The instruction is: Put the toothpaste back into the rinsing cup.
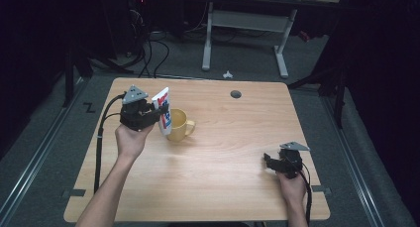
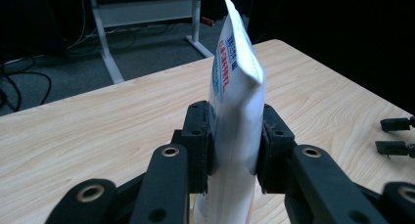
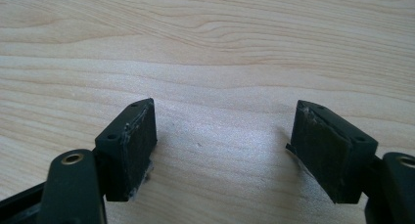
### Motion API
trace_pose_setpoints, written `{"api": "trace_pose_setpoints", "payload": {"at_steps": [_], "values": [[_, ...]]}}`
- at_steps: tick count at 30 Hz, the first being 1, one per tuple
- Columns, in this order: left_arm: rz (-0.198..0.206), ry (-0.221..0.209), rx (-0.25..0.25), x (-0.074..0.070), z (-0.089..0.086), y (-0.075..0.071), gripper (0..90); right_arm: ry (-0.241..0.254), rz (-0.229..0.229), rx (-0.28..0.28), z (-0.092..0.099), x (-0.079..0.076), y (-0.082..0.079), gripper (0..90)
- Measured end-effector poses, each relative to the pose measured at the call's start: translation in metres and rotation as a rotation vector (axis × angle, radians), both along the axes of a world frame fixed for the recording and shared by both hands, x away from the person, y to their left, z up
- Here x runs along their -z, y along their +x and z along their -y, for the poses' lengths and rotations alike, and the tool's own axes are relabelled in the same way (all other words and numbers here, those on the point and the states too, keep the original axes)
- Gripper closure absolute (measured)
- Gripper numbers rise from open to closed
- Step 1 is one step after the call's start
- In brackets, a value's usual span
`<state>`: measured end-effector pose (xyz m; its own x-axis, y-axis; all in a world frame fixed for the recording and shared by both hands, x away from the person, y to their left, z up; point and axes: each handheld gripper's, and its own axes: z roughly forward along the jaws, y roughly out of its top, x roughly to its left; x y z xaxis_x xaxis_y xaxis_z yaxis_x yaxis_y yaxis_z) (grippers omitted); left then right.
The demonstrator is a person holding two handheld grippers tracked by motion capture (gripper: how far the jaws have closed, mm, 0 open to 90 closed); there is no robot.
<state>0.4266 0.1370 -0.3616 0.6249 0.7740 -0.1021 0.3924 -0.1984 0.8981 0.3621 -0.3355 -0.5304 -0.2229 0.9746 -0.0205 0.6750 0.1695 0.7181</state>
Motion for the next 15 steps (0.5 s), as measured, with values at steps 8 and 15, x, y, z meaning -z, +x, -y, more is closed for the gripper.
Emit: {"api": "trace_pose_setpoints", "payload": {"at_steps": [8, 15], "values": [[0.01, 0.011, 0.002, -0.005, 0.007, 0.009, 70.5, 0.0, 0.0, -0.001, 0.0, 0.0, 0.0, 25.1], [0.01, 0.01, -0.003, -0.001, 0.011, 0.015, 70.5, 0.0, 0.0, -0.001, 0.0, 0.0, 0.0, 25.1]]}}
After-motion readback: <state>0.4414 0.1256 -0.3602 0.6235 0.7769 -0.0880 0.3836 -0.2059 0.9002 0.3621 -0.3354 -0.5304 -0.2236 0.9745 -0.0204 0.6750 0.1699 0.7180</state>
